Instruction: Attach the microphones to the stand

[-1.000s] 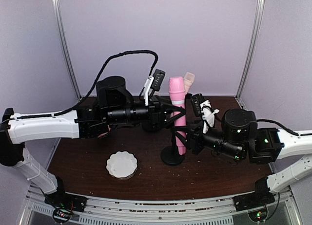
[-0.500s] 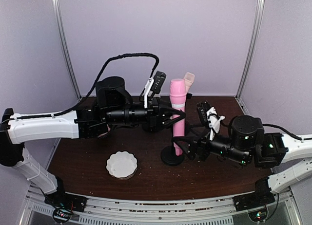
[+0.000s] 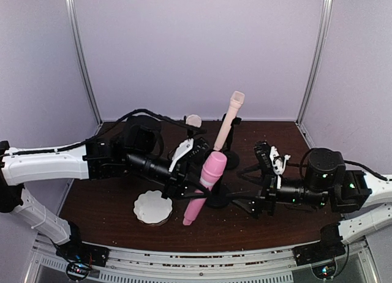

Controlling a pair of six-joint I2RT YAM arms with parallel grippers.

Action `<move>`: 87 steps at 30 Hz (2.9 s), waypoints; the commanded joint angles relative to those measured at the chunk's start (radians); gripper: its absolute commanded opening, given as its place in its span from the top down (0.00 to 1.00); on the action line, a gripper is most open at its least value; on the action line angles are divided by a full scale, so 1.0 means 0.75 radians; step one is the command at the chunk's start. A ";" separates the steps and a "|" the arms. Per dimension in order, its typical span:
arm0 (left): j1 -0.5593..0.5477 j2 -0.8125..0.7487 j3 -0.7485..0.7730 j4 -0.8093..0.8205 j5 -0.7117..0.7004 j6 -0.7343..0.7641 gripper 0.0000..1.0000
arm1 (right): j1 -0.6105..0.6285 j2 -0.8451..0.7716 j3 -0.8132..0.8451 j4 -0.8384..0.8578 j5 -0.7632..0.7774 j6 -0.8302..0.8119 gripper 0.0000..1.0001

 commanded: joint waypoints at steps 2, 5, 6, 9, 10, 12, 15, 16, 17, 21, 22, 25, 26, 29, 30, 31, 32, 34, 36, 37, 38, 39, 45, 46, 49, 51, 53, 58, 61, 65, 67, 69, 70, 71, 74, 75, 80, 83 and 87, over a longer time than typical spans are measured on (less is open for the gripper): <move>-0.023 -0.056 -0.007 -0.198 0.080 0.198 0.89 | -0.007 0.120 0.141 -0.047 -0.132 -0.105 0.19; -0.030 -0.053 -0.005 -0.244 0.095 0.219 0.89 | -0.006 0.210 0.179 -0.006 -0.191 -0.100 0.21; -0.033 -0.052 -0.006 -0.250 0.096 0.220 0.89 | -0.006 0.232 0.188 0.004 -0.222 -0.098 0.22; -0.035 -0.052 -0.010 -0.259 0.103 0.224 0.90 | -0.006 0.280 0.209 0.043 -0.290 -0.095 0.26; -0.035 -0.052 -0.012 -0.260 0.105 0.225 0.90 | -0.007 0.288 0.211 0.052 -0.302 -0.095 0.28; -0.035 -0.052 -0.017 -0.262 0.109 0.226 0.91 | -0.005 0.294 0.209 0.067 -0.318 -0.095 0.30; -0.035 -0.049 -0.022 -0.259 0.122 0.230 0.92 | -0.007 0.289 0.194 0.090 -0.307 -0.095 0.33; -0.035 -0.048 -0.025 -0.262 0.124 0.231 0.92 | -0.007 0.286 0.185 0.101 -0.298 -0.095 0.32; -0.035 -0.047 -0.027 -0.262 0.129 0.236 0.92 | -0.007 0.286 0.178 0.117 -0.283 -0.091 0.30; -0.037 -0.040 -0.029 -0.261 0.146 0.247 0.92 | -0.007 0.311 0.179 0.152 -0.260 -0.076 0.25; -0.037 -0.039 -0.027 -0.262 0.147 0.248 0.92 | -0.007 0.325 0.186 0.155 -0.265 -0.074 0.26; -0.037 -0.038 -0.028 -0.262 0.149 0.251 0.92 | -0.007 0.369 0.212 0.159 -0.299 -0.062 0.30; -0.037 -0.038 -0.028 -0.262 0.149 0.251 0.92 | -0.006 0.380 0.214 0.164 -0.309 -0.055 0.33; -0.037 -0.039 -0.030 -0.262 0.147 0.250 0.92 | -0.007 0.392 0.213 0.183 -0.328 -0.038 0.41; -0.037 -0.041 -0.032 -0.262 0.146 0.251 0.92 | -0.006 0.391 0.211 0.180 -0.328 -0.035 0.45; -0.037 -0.043 -0.034 -0.262 0.144 0.252 0.92 | -0.007 0.386 0.210 0.180 -0.325 -0.034 0.50; -0.037 -0.044 -0.035 -0.264 0.141 0.253 0.91 | -0.006 0.376 0.206 0.180 -0.316 -0.033 0.54; -0.037 -0.042 -0.036 -0.269 0.128 0.253 0.89 | -0.007 0.349 0.190 0.196 -0.283 -0.024 0.62; -0.037 -0.042 -0.037 -0.270 0.106 0.252 0.84 | -0.009 0.311 0.165 0.227 -0.250 -0.019 0.67; -0.037 -0.043 -0.037 -0.267 0.080 0.253 0.78 | -0.011 0.290 0.156 0.238 -0.228 -0.018 0.68; -0.037 -0.046 -0.039 -0.254 0.041 0.246 0.69 | -0.013 0.271 0.147 0.244 -0.210 -0.017 0.70; -0.039 -0.055 -0.051 -0.228 -0.005 0.233 0.61 | -0.015 0.251 0.142 0.247 -0.193 -0.016 0.71; -0.039 -0.119 -0.176 0.007 -0.131 0.173 0.40 | -0.047 0.138 0.108 0.254 -0.113 -0.011 0.72; -0.039 -0.124 -0.189 0.027 -0.132 0.171 0.39 | -0.050 0.118 0.099 0.258 -0.105 -0.013 0.72; -0.041 -0.131 -0.222 0.072 -0.129 0.173 0.39 | -0.059 0.058 0.071 0.275 -0.082 -0.019 0.72; -0.041 -0.134 -0.235 0.089 -0.127 0.175 0.41 | -0.064 0.031 0.062 0.266 -0.070 -0.025 0.72; -0.041 -0.134 -0.238 0.092 -0.124 0.180 0.43 | -0.070 0.017 0.065 0.249 -0.063 -0.029 0.72; -0.041 -0.142 -0.238 0.102 -0.125 0.187 0.45 | -0.078 0.019 0.054 0.238 -0.071 -0.023 0.72; -0.041 -0.168 -0.251 0.129 -0.163 0.187 0.42 | -0.079 0.029 0.047 0.241 -0.087 -0.014 0.72; -0.041 -0.199 -0.270 0.169 -0.181 0.195 0.44 | -0.080 0.036 0.046 0.242 -0.101 -0.006 0.72; -0.041 -0.193 -0.263 0.163 -0.167 0.196 0.50 | -0.082 0.036 0.046 0.244 -0.105 -0.005 0.72; -0.041 -0.177 -0.253 0.153 -0.154 0.195 0.55 | -0.081 0.035 0.045 0.244 -0.106 -0.003 0.72; -0.041 -0.169 -0.248 0.149 -0.152 0.192 0.56 | -0.081 0.032 0.045 0.246 -0.106 -0.003 0.72; -0.041 -0.162 -0.245 0.147 -0.150 0.189 0.57 | -0.081 0.029 0.044 0.246 -0.107 -0.001 0.72; -0.041 -0.147 -0.246 0.147 -0.154 0.186 0.57 | -0.081 0.025 0.039 0.252 -0.114 0.000 0.72; -0.041 -0.144 -0.244 0.147 -0.154 0.186 0.59 | -0.081 0.021 0.036 0.259 -0.118 0.003 0.72; -0.041 -0.134 -0.215 0.120 -0.166 0.181 0.74 | -0.081 0.020 0.019 0.275 -0.119 0.017 0.72; -0.041 -0.136 -0.146 0.045 -0.185 0.180 0.83 | -0.082 0.023 0.019 0.260 -0.154 0.000 0.61; -0.026 -0.167 -0.011 -0.102 -0.194 0.226 1.00 | -0.100 -0.020 0.028 0.177 -0.170 -0.076 0.32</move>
